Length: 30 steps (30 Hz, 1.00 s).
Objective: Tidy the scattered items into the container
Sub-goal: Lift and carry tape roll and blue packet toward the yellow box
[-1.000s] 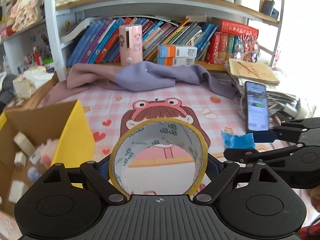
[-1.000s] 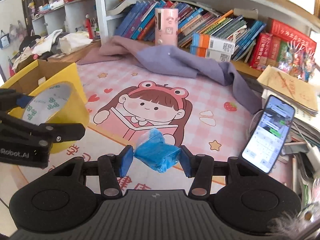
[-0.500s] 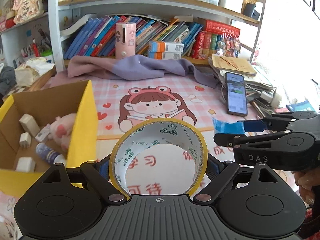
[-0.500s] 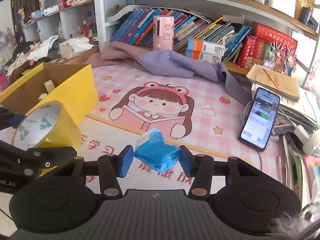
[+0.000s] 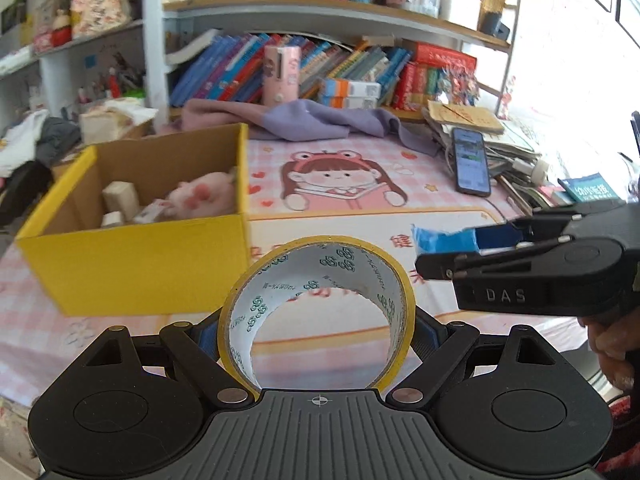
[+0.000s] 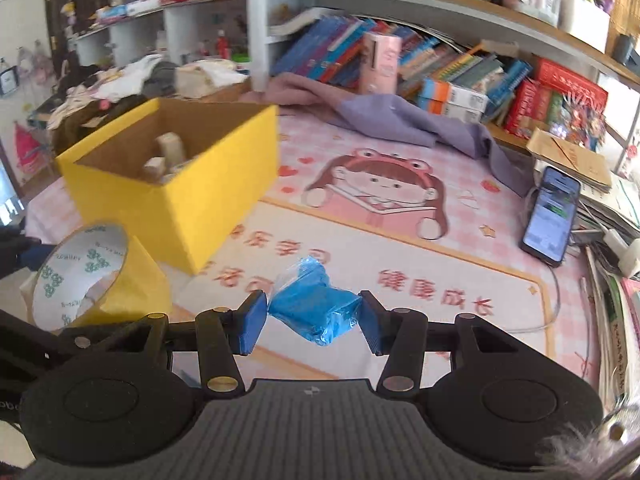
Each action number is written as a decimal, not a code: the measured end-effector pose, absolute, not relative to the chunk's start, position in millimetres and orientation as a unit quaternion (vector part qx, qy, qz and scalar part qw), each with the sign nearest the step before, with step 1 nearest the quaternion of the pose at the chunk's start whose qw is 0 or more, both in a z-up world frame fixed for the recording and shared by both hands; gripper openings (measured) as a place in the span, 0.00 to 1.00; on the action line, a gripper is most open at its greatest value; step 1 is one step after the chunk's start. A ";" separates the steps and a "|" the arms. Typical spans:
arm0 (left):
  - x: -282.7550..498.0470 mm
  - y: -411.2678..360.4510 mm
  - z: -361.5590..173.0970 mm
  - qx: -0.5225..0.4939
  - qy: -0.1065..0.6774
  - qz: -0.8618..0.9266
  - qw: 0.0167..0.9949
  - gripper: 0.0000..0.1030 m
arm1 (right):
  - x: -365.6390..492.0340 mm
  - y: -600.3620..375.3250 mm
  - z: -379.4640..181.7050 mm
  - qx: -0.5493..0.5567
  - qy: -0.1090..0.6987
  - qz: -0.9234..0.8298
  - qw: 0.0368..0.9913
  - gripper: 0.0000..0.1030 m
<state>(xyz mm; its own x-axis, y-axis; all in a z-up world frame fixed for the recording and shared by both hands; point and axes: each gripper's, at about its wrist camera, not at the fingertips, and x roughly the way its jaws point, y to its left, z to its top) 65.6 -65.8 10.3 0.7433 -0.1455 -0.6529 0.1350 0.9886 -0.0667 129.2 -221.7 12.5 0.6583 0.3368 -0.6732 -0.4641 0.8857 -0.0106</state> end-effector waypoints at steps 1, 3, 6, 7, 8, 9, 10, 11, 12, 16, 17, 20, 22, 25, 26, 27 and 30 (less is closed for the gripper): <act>58.7 -60.3 10.7 -0.008 0.348 -0.070 0.935 0.86 | 122.2 -216.8 12.2 -0.091 0.348 0.223 0.906 0.46; 44.9 -49.1 11.6 -0.008 0.345 -0.057 0.937 0.86 | 108.3 -207.8 11.7 -0.090 0.345 0.227 0.906 0.46; 28.3 -32.4 12.5 -0.021 0.347 -0.039 0.937 0.86 | 92.8 -196.3 12.6 -0.087 0.345 0.235 0.905 0.46; 24.1 -27.2 13.1 -0.025 0.347 -0.035 0.937 0.86 | 89.4 -192.3 13.2 -0.087 0.345 0.239 0.904 0.46; 20.2 -22.9 13.6 -0.026 0.347 -0.031 0.937 0.86 | 85.5 -188.0 14.0 -0.089 0.344 0.243 0.903 0.46; 16.5 -19.2 14.2 -0.025 0.346 -0.028 0.938 0.86 | 82.1 -183.8 14.8 -0.093 0.343 0.248 0.901 0.46; 12.9 -16.0 14.4 -0.024 0.345 -0.025 0.938 0.86 | 79.2 -179.2 15.1 -0.096 0.342 0.253 0.900 0.46; 9.4 -12.6 14.6 -0.025 0.344 -0.021 0.938 0.86 | 75.9 -174.5 15.1 -0.100 0.343 0.259 0.897 0.46; 6.1 -9.1 14.7 -0.026 0.344 -0.017 0.938 0.86 | 72.9 -170.3 14.7 -0.103 0.344 0.264 0.895 0.46; -4.8 3.9 13.6 -0.030 0.345 -0.002 0.938 0.86 | 62.6 -154.2 14.3 -0.115 0.348 0.281 0.887 0.46; -6.7 6.7 13.0 -0.031 0.345 0.001 0.938 0.86 | 60.7 -150.9 14.5 -0.117 0.347 0.285 0.886 0.46; -10.9 14.1 10.8 -0.034 0.348 0.005 0.937 0.86 | 56.3 -142.0 14.7 -0.121 0.346 0.294 0.883 0.46; -12.2 18.5 9.8 -0.036 0.348 0.007 0.937 0.86 | 55.3 -137.4 14.3 -0.123 0.347 0.299 0.880 0.46; -13.2 24.6 10.1 -0.035 0.347 0.009 0.937 0.86 | 52.8 -130.7 13.3 -0.126 0.346 0.307 0.878 0.46; -12.9 26.3 10.5 -0.035 0.346 0.010 0.937 0.86 | 52.2 -128.2 13.2 -0.126 0.346 0.309 0.877 0.46; -13.0 28.1 10.8 -0.034 0.346 0.010 0.938 0.86 | 51.7 -125.9 13.0 -0.126 0.345 0.312 0.876 0.46; -13.0 32.8 11.1 -0.032 0.346 0.011 0.938 0.86 | 50.8 -119.8 12.1 -0.125 0.345 0.318 0.874 0.46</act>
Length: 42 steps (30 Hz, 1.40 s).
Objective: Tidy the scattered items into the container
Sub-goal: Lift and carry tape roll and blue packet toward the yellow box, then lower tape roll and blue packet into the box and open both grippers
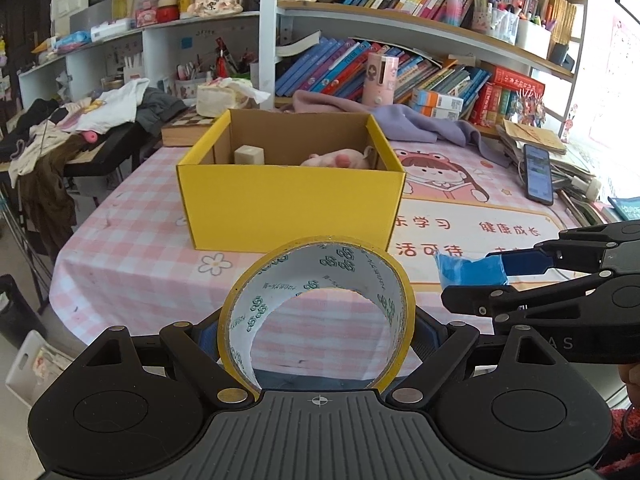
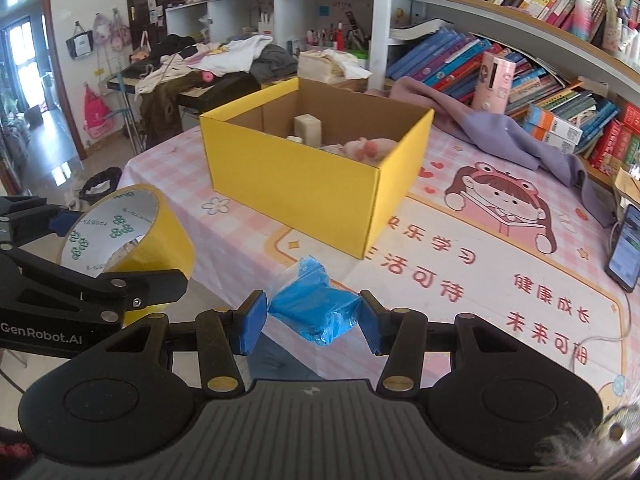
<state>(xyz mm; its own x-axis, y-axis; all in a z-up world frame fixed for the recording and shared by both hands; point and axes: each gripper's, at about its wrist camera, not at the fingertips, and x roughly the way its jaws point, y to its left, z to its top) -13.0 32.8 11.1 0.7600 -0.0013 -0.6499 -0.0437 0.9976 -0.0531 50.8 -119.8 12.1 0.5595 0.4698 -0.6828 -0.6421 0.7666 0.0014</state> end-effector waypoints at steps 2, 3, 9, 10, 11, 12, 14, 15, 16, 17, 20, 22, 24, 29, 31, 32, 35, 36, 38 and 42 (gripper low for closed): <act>-13.0 36.0 11.5 -0.031 0.347 0.012 0.937 0.86 | 50.5 -116.0 11.9 -0.123 0.345 0.321 0.874 0.46; -13.0 37.5 11.6 -0.031 0.347 0.013 0.937 0.86 | 50.4 -114.3 11.9 -0.123 0.344 0.322 0.873 0.46; -12.4 47.8 12.7 -0.032 0.347 0.014 0.937 0.86 | 49.7 -104.1 11.6 -0.121 0.343 0.327 0.872 0.46; -12.1 49.8 13.5 -0.032 0.346 0.014 0.938 0.86 | 49.3 -102.2 11.9 -0.121 0.342 0.329 0.872 0.46; -11.7 51.9 14.5 -0.031 0.344 0.014 0.938 0.86 | 49.0 -100.4 12.1 -0.121 0.341 0.330 0.872 0.46; -11.2 54.1 15.4 -0.031 0.343 0.014 0.939 0.86 | 48.8 -98.6 12.3 -0.122 0.340 0.332 0.871 0.46; -10.5 58.4 17.1 -0.032 0.341 0.015 0.940 0.86 | 49.0 -94.1 12.4 -0.126 0.339 0.339 0.868 0.46; -9.9 60.7 17.9 -0.032 0.340 0.017 0.940 0.86 | 48.8 -91.4 12.3 -0.129 0.339 0.342 0.867 0.46; -9.0 63.0 18.6 -0.033 0.339 0.018 0.940 0.86 | 48.6 -88.6 12.3 -0.132 0.339 0.346 0.865 0.45; -7.9 65.2 19.2 -0.034 0.338 0.020 0.940 0.86 | 48.7 -86.2 12.4 -0.136 0.338 0.350 0.863 0.45; -4.2 71.1 21.0 -0.039 0.336 0.024 0.941 0.86 | 51.2 -81.0 13.9 -0.142 0.334 0.357 0.861 0.45; -1.0 74.0 22.8 -0.040 0.335 0.024 0.941 0.86 | 54.7 -79.1 16.1 -0.144 0.328 0.358 0.862 0.45; 2.7 76.4 25.4 -0.041 0.333 0.025 0.942 0.86 | 59.2 -77.8 18.8 -0.142 0.323 0.357 0.865 0.45; 17.2 82.5 35.3 -0.039 0.321 0.025 0.946 0.86 | 74.3 -76.4 29.6 -0.136 0.301 0.351 0.876 0.45; 27.3 84.8 41.2 -0.033 0.313 0.026 0.949 0.86 | 83.5 -75.8 35.2 -0.132 0.289 0.348 0.882 0.45; 32.7 85.7 44.1 -0.030 0.308 0.026 0.950 0.86 | 89.5 -75.1 37.9 -0.129 0.284 0.347 0.884 0.45; 53.7 88.4 53.2 -0.020 0.299 0.027 0.954 0.86 | 110.1 -71.4 44.6 -0.122 0.268 0.345 0.891 0.45; 61.7 89.4 56.3 -0.016 0.296 0.024 0.955 0.86 | 117.8 -69.4 46.1 -0.120 0.265 0.343 0.893 0.45; 78.5 91.4 61.1 -0.007 0.293 0.017 0.956 0.86 | 133.6 -65.4 48.3 -0.118 0.259 0.341 0.896 0.45; 119.8 97.2 67.7 0.000 0.296 -0.001 0.955 0.86 | 163.6 -54.5 45.5 -0.128 0.259 0.336 0.897 0.45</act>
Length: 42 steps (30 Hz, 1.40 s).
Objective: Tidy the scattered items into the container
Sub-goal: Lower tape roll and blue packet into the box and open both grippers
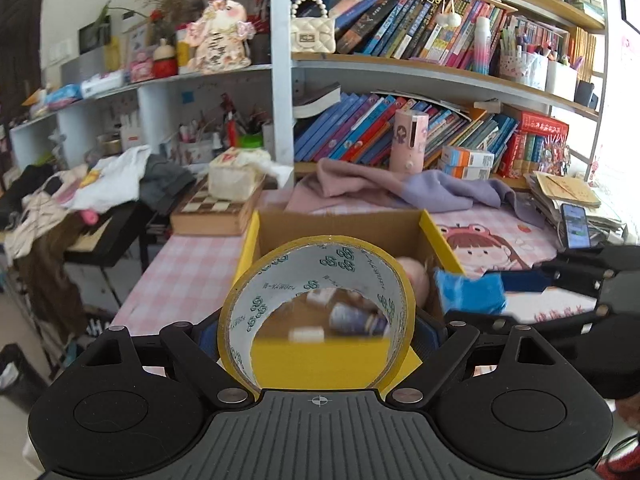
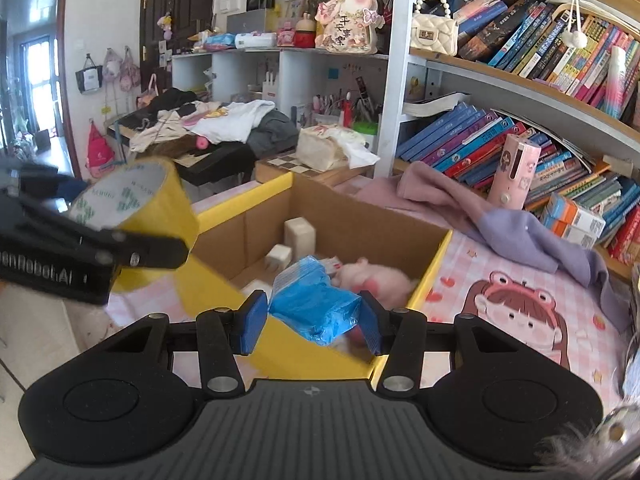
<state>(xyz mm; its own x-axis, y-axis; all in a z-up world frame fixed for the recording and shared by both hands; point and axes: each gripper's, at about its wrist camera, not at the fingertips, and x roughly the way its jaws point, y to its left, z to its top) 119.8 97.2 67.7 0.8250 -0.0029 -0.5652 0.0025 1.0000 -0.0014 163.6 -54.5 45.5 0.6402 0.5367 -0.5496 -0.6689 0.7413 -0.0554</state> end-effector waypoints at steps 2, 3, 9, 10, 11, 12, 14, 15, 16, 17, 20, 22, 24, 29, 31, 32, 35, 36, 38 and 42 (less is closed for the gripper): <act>144.6 99.4 68.4 0.008 0.306 -0.017 0.952 0.86 | 180.6 -46.4 41.1 -0.136 0.266 0.335 0.894 0.45; 158.0 99.6 67.4 0.018 0.313 -0.025 0.949 0.86 | 188.3 -43.1 38.7 -0.140 0.270 0.336 0.891 0.45; 234.4 94.8 43.1 0.083 0.377 -0.065 0.920 0.86 | 231.0 -19.6 19.6 -0.167 0.297 0.347 0.874 0.45; 244.4 94.7 38.2 0.083 0.387 -0.071 0.916 0.86 | 236.6 -16.3 16.4 -0.172 0.303 0.347 0.871 0.45; 253.8 94.7 33.5 0.083 0.396 -0.075 0.911 0.86 | 241.9 -13.7 13.5 -0.175 0.309 0.348 0.867 0.46; 262.0 95.1 28.8 0.080 0.405 -0.080 0.907 0.86 | 247.0 -11.3 10.5 -0.179 0.316 0.350 0.863 0.46; 277.5 95.8 20.3 0.072 0.420 -0.089 0.900 0.86 | 255.4 -6.6 4.6 -0.188 0.328 0.353 0.856 0.46; 285.7 96.1 16.1 0.068 0.429 -0.093 0.896 0.86 | 259.3 -3.9 1.8 -0.193 0.334 0.355 0.851 0.46; 293.6 96.2 12.0 0.065 0.438 -0.096 0.892 0.86 | 263.0 -1.4 -0.3 -0.196 0.340 0.357 0.847 0.46; 301.7 95.7 7.9 0.063 0.446 -0.098 0.887 0.86 | 266.7 1.0 -1.7 -0.198 0.345 0.360 0.844 0.46; 323.0 91.6 -2.1 0.068 0.467 -0.106 0.875 0.86 | 274.0 10.7 -5.6 -0.217 0.352 0.373 0.831 0.46; 333.9 89.1 -7.5 0.076 0.478 -0.111 0.868 0.86 | 279.7 17.0 -8.5 -0.227 0.359 0.382 0.821 0.46; 343.5 88.6 -12.8 0.078 0.490 -0.114 0.861 0.87 | 286.3 21.3 -11.0 -0.230 0.367 0.386 0.815 0.46; 359.4 97.0 -24.5 0.044 0.511 -0.117 0.850 0.87 | 300.3 27.6 -16.6 -0.226 0.382 0.381 0.811 0.46; 363.0 100.9 -27.3 0.029 0.515 -0.116 0.849 0.87 | 303.9 28.1 -17.6 -0.222 0.386 0.380 0.811 0.46; 364.1 102.3 -28.1 0.022 0.515 -0.116 0.849 0.88 | 304.6 28.1 -17.8 -0.222 0.387 0.379 0.811 0.46; 365.3 103.2 -27.4 0.013 0.516 -0.113 0.849 0.88 | 306.3 26.8 -17.4 -0.214 0.385 0.374 0.816 0.47; 365.2 101.7 -26.3 0.014 0.517 -0.112 0.849 0.88 | 306.7 25.2 -16.5 -0.206 0.385 0.373 0.819 0.48; 360.7 99.1 -21.4 0.022 0.512 -0.117 0.851 0.88 | 306.7 20.3 -13.5 -0.190 0.383 0.371 0.825 0.54; 343.6 95.5 -2.9 0.043 0.480 -0.118 0.869 0.89 | 302.3 11.1 -6.2 -0.173 0.373 0.363 0.836 0.61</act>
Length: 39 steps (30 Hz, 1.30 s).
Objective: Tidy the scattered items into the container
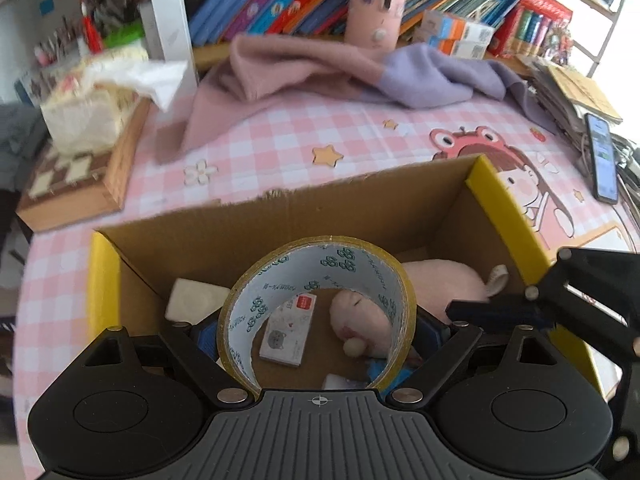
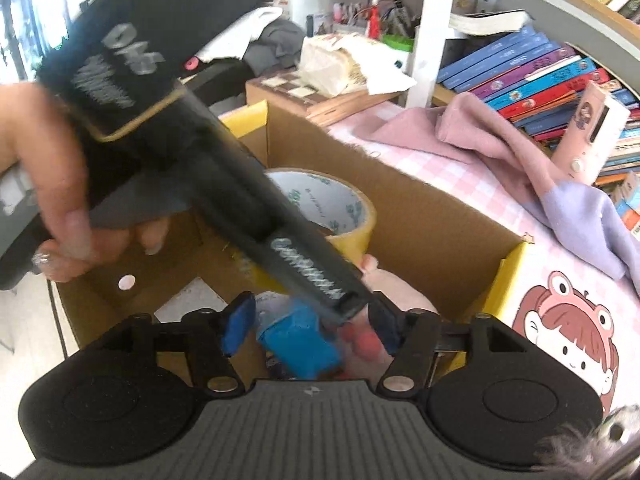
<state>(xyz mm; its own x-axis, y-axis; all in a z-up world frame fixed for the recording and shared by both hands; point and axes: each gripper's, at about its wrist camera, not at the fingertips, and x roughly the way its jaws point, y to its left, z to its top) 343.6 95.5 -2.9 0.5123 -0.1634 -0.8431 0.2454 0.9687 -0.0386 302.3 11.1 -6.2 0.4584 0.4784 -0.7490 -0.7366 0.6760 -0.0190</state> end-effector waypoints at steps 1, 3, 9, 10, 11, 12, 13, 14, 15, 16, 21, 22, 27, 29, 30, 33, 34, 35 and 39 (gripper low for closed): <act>338.5 95.3 4.5 0.046 0.465 -0.115 0.877 0.90 | 300.1 8.4 -3.9 -0.169 0.368 0.361 0.840 0.62; 325.7 95.9 22.3 0.048 0.435 -0.108 0.893 0.91 | 295.0 2.4 2.2 -0.160 0.359 0.355 0.848 0.65; 269.9 101.8 72.1 0.036 0.356 -0.090 0.930 0.93 | 268.5 -20.9 30.3 -0.145 0.320 0.344 0.871 0.67; 260.5 102.0 76.9 0.032 0.347 -0.087 0.933 0.93 | 263.5 -24.6 34.8 -0.145 0.313 0.344 0.874 0.67; 251.4 101.8 80.3 0.027 0.341 -0.083 0.936 0.93 | 257.7 -28.4 39.2 -0.146 0.305 0.343 0.876 0.67; 241.1 101.7 82.8 0.022 0.336 -0.077 0.939 0.93 | 251.7 -31.7 43.3 -0.147 0.298 0.342 0.879 0.67; 231.0 101.4 84.9 0.017 0.331 -0.070 0.941 0.93 | 246.4 -34.5 46.7 -0.146 0.292 0.341 0.881 0.67; 220.8 100.9 86.4 0.013 0.326 -0.063 0.943 0.93 | 241.3 -37.0 49.9 -0.145 0.288 0.341 0.883 0.67; 211.4 100.4 87.6 0.009 0.321 -0.056 0.945 0.93 | 235.8 -39.4 53.2 -0.142 0.283 0.340 0.885 0.67; 201.6 100.3 88.6 0.007 0.316 -0.050 0.947 0.93 | 229.8 -41.5 56.5 -0.138 0.279 0.340 0.887 0.67; 153.2 99.3 94.1 -0.010 0.281 -0.016 0.960 0.93 | 200.8 -51.5 69.5 -0.130 0.246 0.331 0.902 0.67; 143.0 98.2 94.7 -0.015 0.272 -0.013 0.962 0.93 | 193.9 -55.2 71.8 -0.128 0.239 0.326 0.906 0.68; 99.8 85.4 91.1 -0.021 0.249 0.004 0.968 0.93 | 156.0 -84.6 78.7 -0.105 0.222 0.287 0.926 0.69; 84.8 78.5 88.1 -0.018 0.243 0.003 0.970 0.93 | 140.3 -97.9 78.7 -0.099 0.221 0.269 0.932 0.69; 77.6 75.4 86.6 -0.017 0.241 0.002 0.970 0.93 | 131.9 -104.7 77.8 -0.098 0.221 0.260 0.935 0.69; 58.0 66.6 81.7 -0.018 0.240 -0.003 0.971 0.93 | 108.4 -122.2 72.8 -0.101 0.229 0.235 0.939 0.69; 51.7 63.5 80.0 -0.017 0.240 -0.005 0.971 0.93 | 100.5 -127.4 70.8 -0.102 0.232 0.228 0.940 0.69; 46.8 60.5 78.1 -0.016 0.241 -0.006 0.970 0.93 | 92.4 -132.4 69.0 -0.104 0.234 0.220 0.941 0.69; 29.2 46.8 71.4 -0.003 0.245 -0.001 0.970 0.94 | 64.0 -149.8 61.8 -0.104 0.238 0.193 0.946 0.70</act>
<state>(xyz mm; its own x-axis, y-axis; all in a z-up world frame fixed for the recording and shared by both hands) 29.2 46.8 71.4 0.8800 -0.0027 -0.4750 -0.0004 1.0000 -0.0064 64.0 -149.8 61.8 0.8115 0.3166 -0.4911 -0.4155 0.9036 -0.1041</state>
